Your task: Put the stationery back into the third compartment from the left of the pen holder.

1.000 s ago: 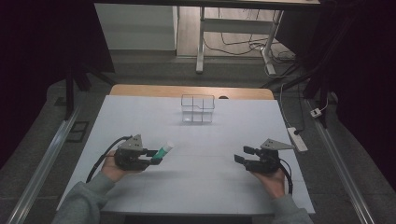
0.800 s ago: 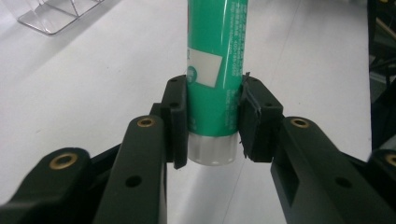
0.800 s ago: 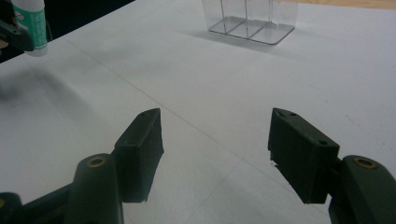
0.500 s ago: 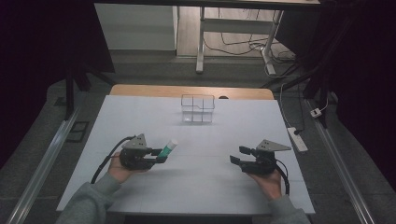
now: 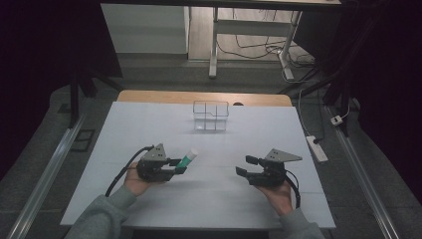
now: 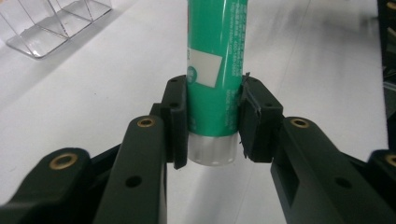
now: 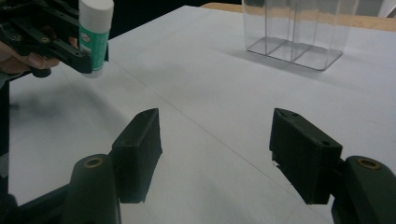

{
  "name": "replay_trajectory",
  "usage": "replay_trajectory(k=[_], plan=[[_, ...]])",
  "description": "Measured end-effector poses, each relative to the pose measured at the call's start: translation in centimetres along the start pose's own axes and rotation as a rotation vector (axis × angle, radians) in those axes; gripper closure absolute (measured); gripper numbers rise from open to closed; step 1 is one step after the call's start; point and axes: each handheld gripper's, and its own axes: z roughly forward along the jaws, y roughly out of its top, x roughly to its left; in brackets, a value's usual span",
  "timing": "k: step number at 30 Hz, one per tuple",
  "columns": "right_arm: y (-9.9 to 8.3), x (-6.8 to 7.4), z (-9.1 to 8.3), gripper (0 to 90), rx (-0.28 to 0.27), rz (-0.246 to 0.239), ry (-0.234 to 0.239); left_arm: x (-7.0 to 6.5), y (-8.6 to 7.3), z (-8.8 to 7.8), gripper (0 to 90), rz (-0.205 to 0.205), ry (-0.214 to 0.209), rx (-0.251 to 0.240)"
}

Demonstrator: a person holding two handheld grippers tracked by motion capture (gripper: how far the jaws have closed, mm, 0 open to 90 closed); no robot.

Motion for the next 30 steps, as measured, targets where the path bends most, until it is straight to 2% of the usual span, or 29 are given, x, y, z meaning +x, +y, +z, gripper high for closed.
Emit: replay_trajectory(k=[4,10,16,18,21,30], plan=[[0.3,0.6,0.3,33.4,-0.009,-0.008,0.015,-0.4,0.4,0.7,65.3,0.022,0.007,0.012],[0.7,1.2,0.9,32.9,-0.018,-0.012,0.033,-0.8,1.0,1.9,65.3,0.044,-0.005,0.023],[1.2,1.7,2.2,32.8,-0.027,-0.01,0.048,-1.2,1.7,3.1,65.3,0.034,-0.019,0.004],[1.2,1.9,2.7,32.8,-0.02,-0.008,0.062,-1.4,1.8,3.5,65.3,0.057,-0.007,0.015],[1.2,2.3,3.2,32.8,-0.007,-0.02,0.072,-1.5,1.8,4.0,65.3,0.059,-0.008,0.017],[1.4,3.0,4.1,33.0,-0.016,-0.016,0.099,-1.9,2.0,4.6,65.3,0.072,-0.009,0.025]])
